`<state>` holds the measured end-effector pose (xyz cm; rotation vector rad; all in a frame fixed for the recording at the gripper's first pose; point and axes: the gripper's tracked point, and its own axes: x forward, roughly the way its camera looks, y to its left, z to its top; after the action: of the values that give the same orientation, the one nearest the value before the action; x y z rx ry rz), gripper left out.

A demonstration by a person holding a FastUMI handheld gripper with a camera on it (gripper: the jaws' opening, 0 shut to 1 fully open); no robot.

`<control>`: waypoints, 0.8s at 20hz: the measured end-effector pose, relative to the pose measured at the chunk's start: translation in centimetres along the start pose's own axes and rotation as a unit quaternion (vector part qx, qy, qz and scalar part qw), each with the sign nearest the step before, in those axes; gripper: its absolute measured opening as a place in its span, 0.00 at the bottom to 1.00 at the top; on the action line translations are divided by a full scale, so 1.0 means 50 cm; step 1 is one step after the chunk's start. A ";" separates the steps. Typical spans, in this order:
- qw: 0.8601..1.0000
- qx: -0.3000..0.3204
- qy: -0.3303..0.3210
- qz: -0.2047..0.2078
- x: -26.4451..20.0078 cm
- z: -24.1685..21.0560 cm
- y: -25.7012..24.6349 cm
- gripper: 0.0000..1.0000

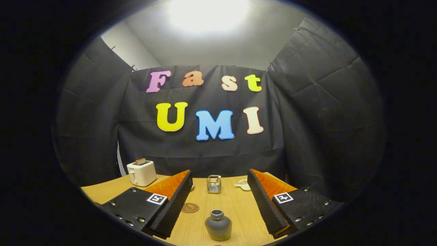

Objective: Take the bottle from table, then pour the juice into the cup, finally place the bottle on the coaster

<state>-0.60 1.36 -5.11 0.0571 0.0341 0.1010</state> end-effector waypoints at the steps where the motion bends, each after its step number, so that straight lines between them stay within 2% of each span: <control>1: 1.000 0.000 0.008 0.002 0.000 -0.017 0.000 0.98; 16: 0.993 -0.020 0.110 0.030 0.018 -0.218 0.000 0.98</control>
<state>-0.11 2.07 -16.02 0.0073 0.2500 0.1677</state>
